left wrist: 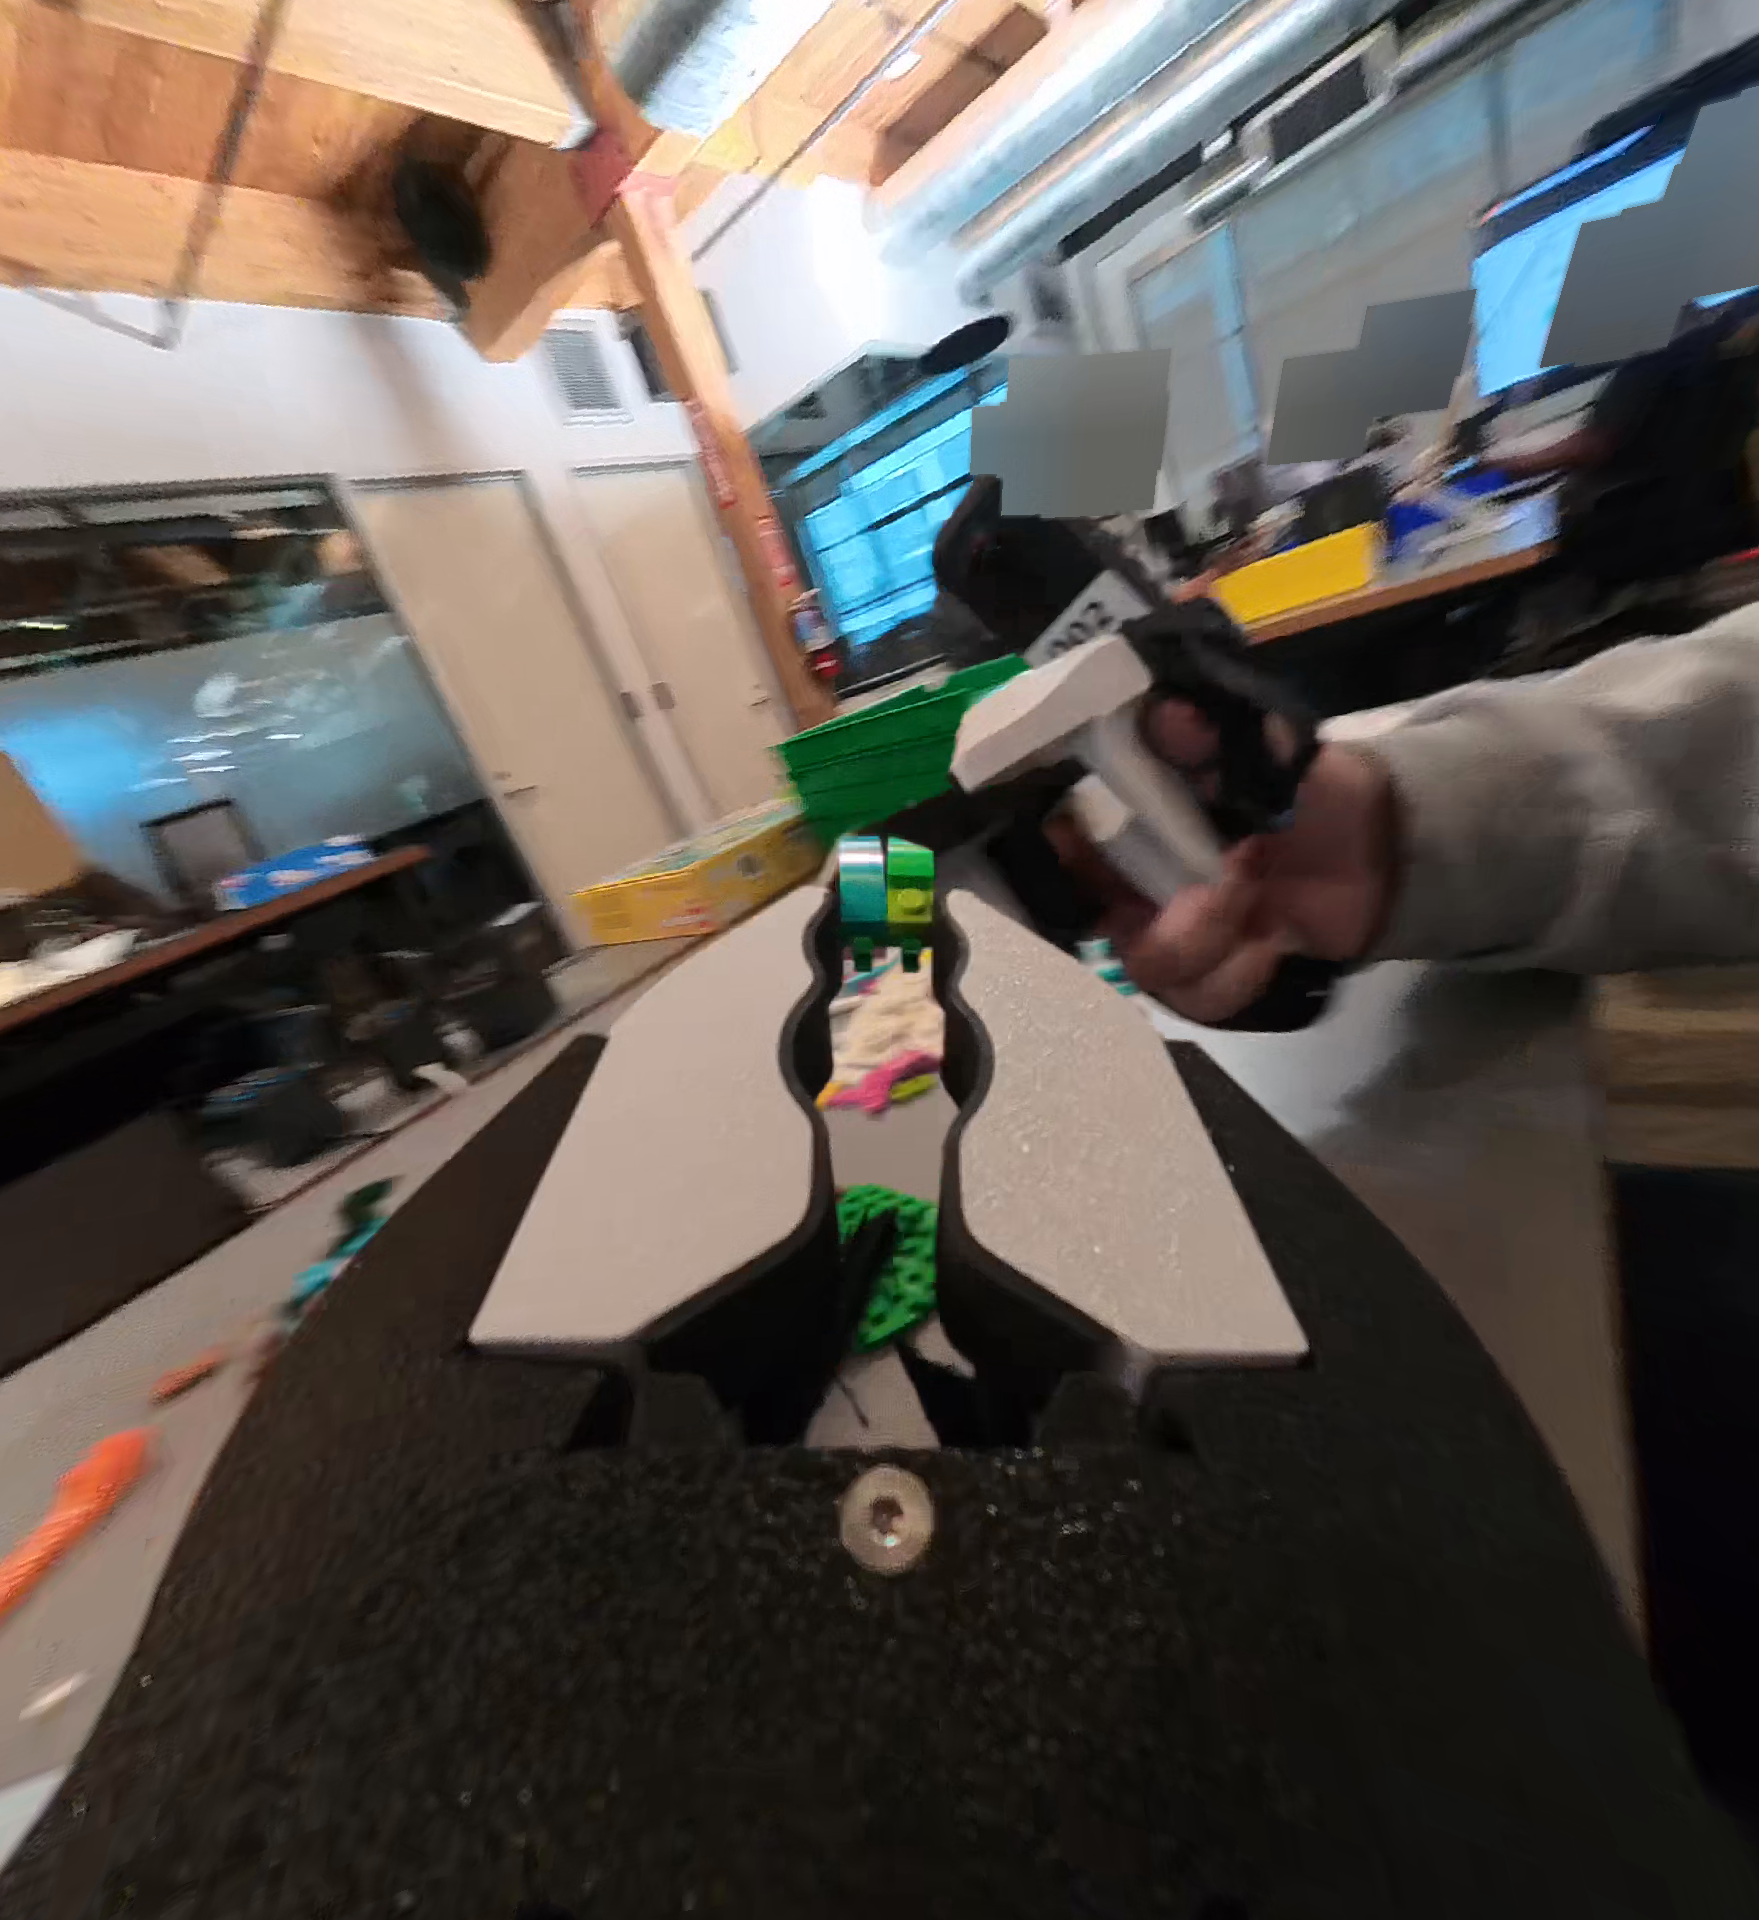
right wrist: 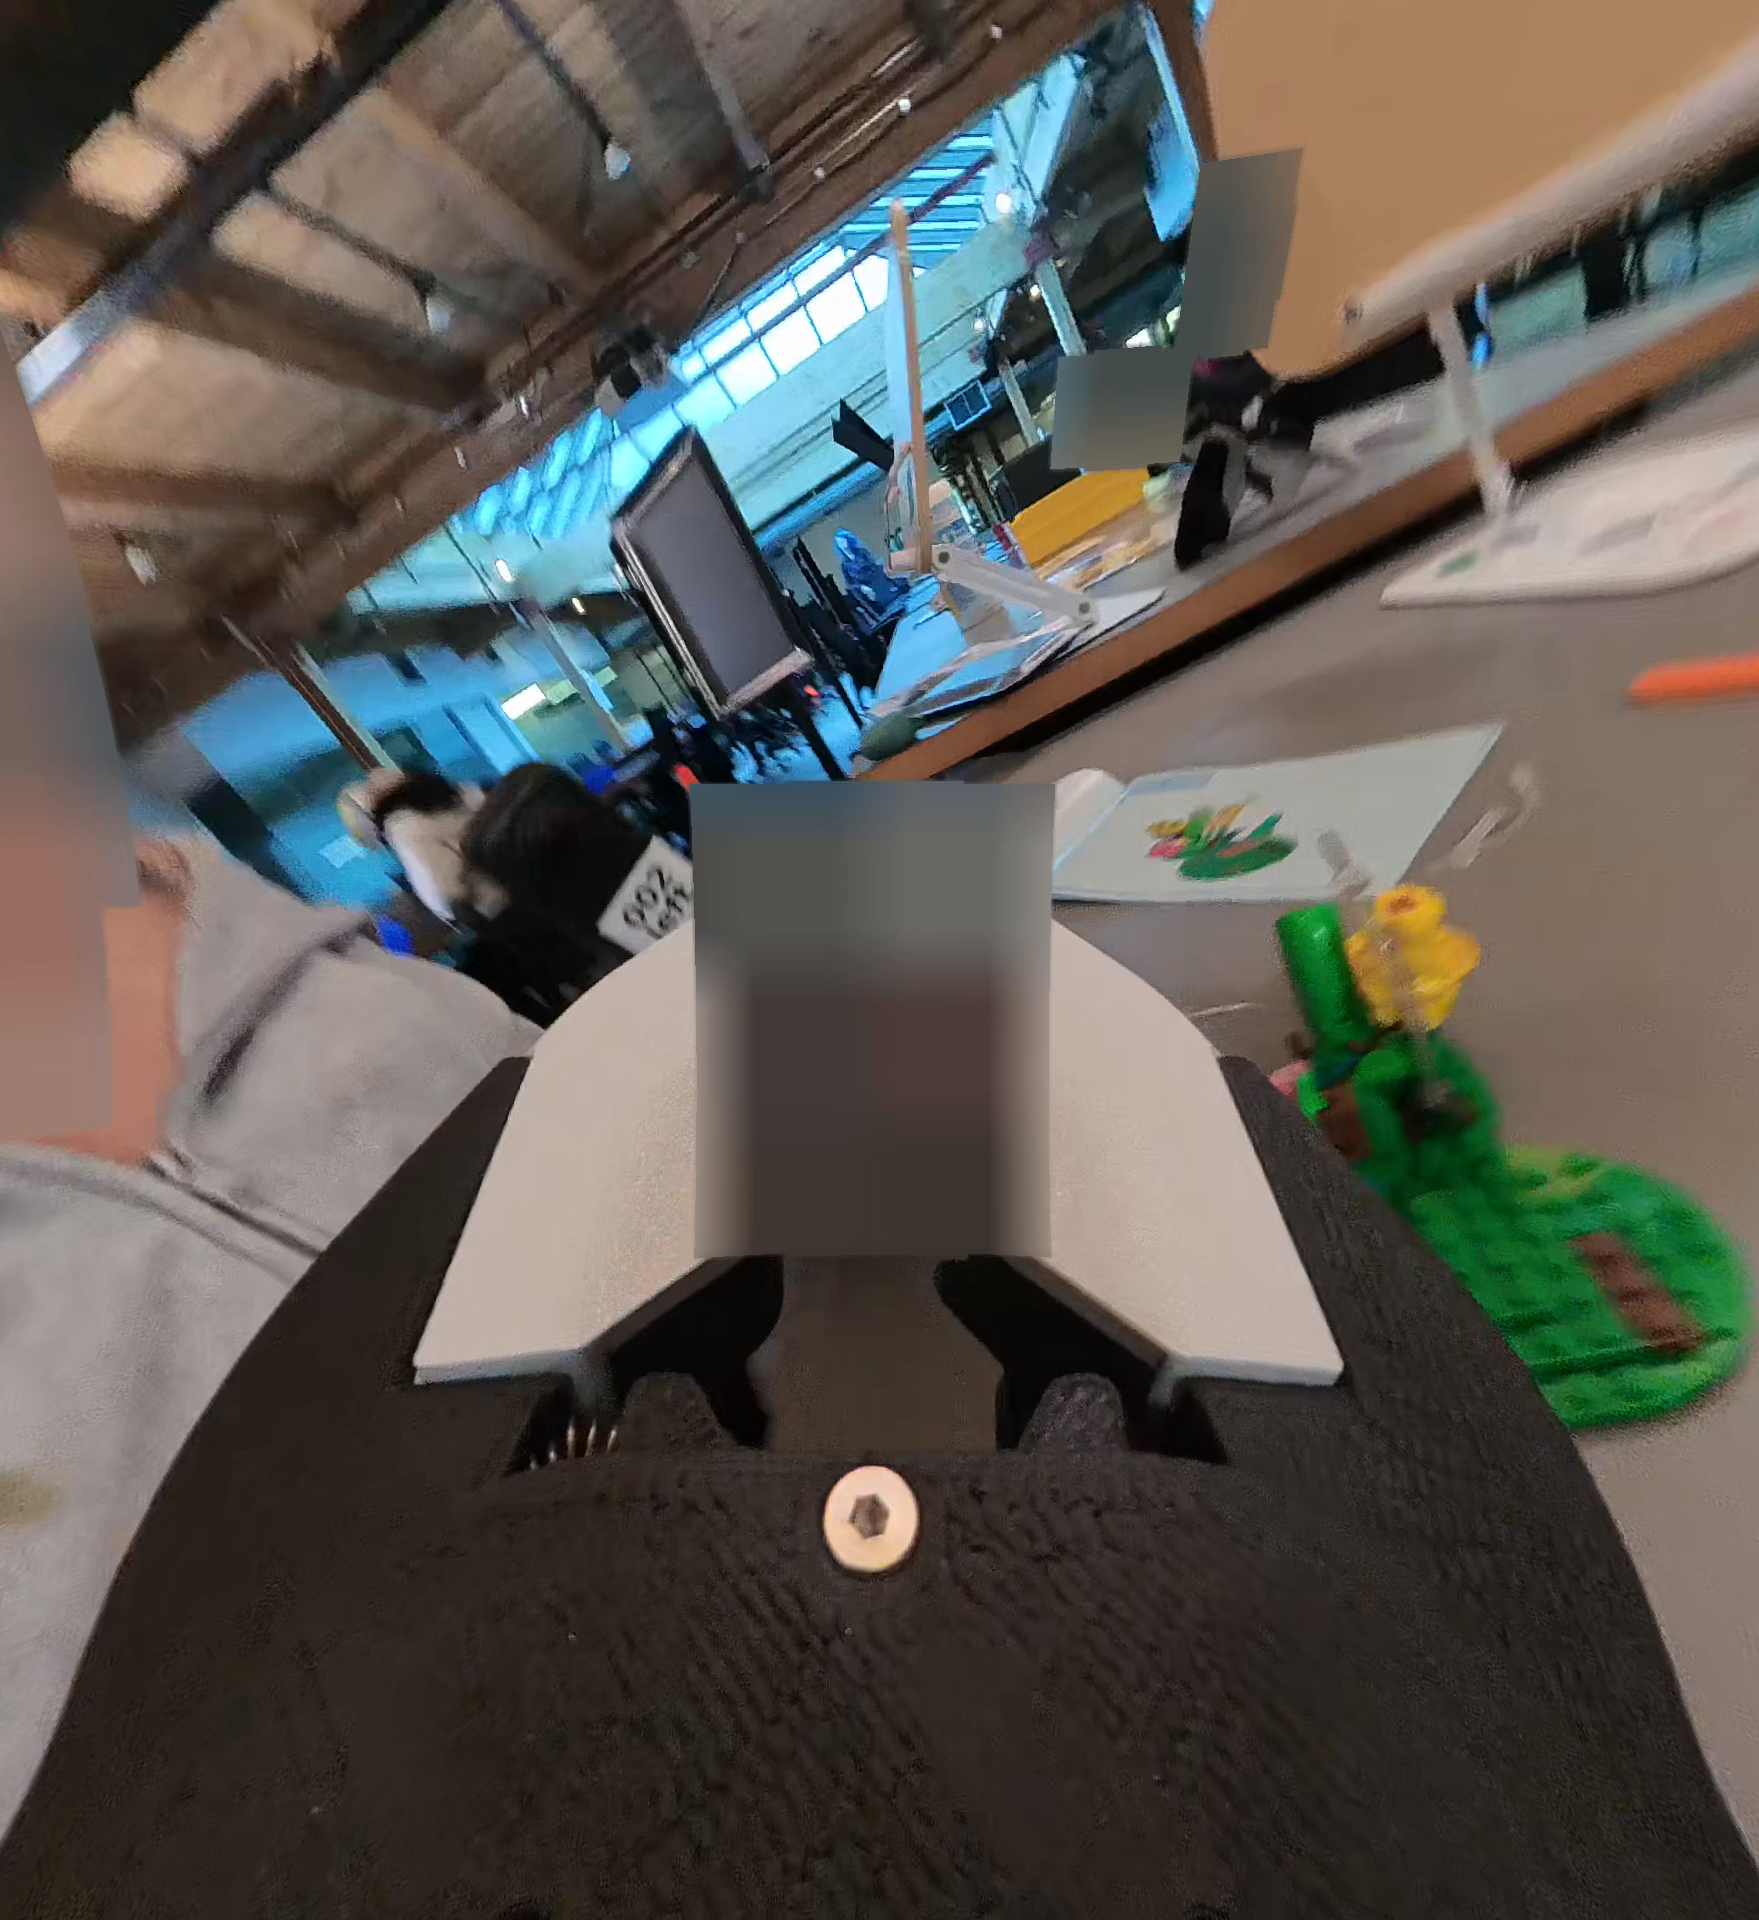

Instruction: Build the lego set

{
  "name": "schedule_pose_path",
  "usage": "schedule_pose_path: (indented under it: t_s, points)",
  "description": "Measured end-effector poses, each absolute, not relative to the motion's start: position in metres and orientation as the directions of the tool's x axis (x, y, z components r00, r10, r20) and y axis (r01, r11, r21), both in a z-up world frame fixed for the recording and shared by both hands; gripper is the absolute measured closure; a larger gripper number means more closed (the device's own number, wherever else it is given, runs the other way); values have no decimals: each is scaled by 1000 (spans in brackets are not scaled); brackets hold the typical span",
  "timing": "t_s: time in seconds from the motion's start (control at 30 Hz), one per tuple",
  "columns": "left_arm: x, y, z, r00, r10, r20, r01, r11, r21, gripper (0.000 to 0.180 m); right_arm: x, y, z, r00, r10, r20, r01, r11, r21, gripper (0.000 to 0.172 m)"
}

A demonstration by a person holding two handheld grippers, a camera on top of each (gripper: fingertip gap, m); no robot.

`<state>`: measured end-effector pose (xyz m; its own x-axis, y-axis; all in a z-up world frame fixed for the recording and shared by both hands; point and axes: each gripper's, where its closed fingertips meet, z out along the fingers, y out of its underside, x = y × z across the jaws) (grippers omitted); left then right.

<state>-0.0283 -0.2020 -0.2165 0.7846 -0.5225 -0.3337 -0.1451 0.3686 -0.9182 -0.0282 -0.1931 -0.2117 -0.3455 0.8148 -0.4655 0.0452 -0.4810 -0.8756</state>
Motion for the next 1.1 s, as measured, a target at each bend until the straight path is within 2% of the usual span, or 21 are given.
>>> schedule_pose_path:
  t_s: [0.07, 0.13, 0.3, 0.63, 1.1]
  points:
    - [-20, -207, -219, 717, -649, -255, -49, 318, -947, 164, -20, -194, -213, -353, 890, -287, 26, -298, -954, 129]
    - [-16, -209, -222, 657, -734, -173, 26, 251, -968, 164, -14, -199, -216, -375, 911, -173, 45, -169, -985, 127]
    - [-9, -216, -223, 539, -840, -61, 127, 152, -980, 164, -9, -213, -217, -409, 910, -66, 70, -40, -997, 137]
    - [2, -226, -229, 448, -892, -62, 110, 124, -986, 164, -5, -229, -222, -501, 861, -89, 97, -46, -994, 158]
    - [9, -235, -230, 392, -917, -75, 105, 126, -986, 164, 1, -237, -222, -572, 812, -116, 111, -63, -992, 161]
